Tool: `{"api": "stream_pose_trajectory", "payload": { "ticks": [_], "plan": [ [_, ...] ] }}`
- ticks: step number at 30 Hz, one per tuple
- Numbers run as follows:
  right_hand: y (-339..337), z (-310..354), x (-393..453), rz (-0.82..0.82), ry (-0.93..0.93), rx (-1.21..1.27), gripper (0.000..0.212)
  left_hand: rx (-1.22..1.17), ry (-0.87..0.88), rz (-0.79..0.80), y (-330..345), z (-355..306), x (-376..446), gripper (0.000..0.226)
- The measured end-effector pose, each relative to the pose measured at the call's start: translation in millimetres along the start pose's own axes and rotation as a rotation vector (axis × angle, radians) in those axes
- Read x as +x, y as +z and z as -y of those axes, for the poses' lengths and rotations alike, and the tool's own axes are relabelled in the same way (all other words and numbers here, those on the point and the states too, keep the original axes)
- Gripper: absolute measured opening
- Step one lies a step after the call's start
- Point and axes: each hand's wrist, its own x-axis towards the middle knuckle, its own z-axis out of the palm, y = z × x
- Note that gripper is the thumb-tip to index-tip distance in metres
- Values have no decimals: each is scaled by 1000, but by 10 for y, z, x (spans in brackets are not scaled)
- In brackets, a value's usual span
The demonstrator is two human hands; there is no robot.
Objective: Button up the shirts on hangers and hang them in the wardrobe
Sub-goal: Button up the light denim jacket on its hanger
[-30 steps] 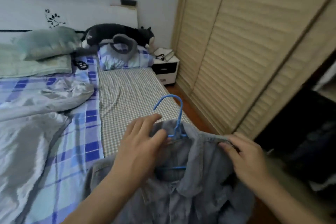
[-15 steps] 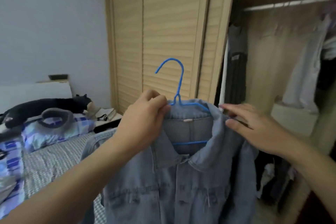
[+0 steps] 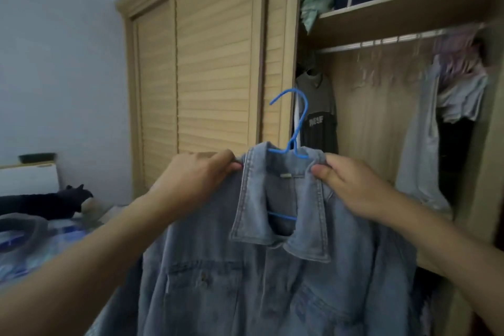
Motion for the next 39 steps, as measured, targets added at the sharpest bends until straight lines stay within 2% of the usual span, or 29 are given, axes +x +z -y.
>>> {"api": "stream_pose_trajectory", "payload": {
  "ticks": [3,6,8,11,13,16,19,23,25,30,34,36,39],
  "plan": [
    [-250,-485,65,-69,26,89,66,-59,-25,-15,345,86,190,46],
    [-396,-729,163,-52,79,135,50,-132,-72,-1,742,188,441,59],
    [-517,-881,196,109,176,226,35,-196,-134,11,1059,203,619,65],
    [-735,-1178,24,496,427,452,30,-242,-228,-4,1426,278,842,49],
    [-799,-1325,-109,549,519,602,35,-258,-244,4,1700,282,1023,51],
    [-824,-1438,-106,386,581,749,50,-314,-189,14,2116,157,1506,60],
    [-945,-1540,-5,124,575,874,58,-294,-157,-16,2488,51,2076,50],
    [-1085,-1633,298,-224,602,855,32,-328,-195,80,2887,-211,2835,44],
    [-1123,-1725,523,-326,595,816,22,-385,-262,138,3059,-314,3262,38],
    [-1245,-2098,1140,-389,554,672,18,-392,-282,145,3345,-389,4004,54],
    [-1231,-2398,1623,-391,510,503,16,-403,-321,136,3598,-239,4107,67],
    [-1158,-2547,1830,-414,454,391,17,-481,-368,122,3678,-146,4101,70],
    [-1031,-2749,2134,-422,315,361,50,-636,-349,34,3779,-49,4218,74]
  ]
}}
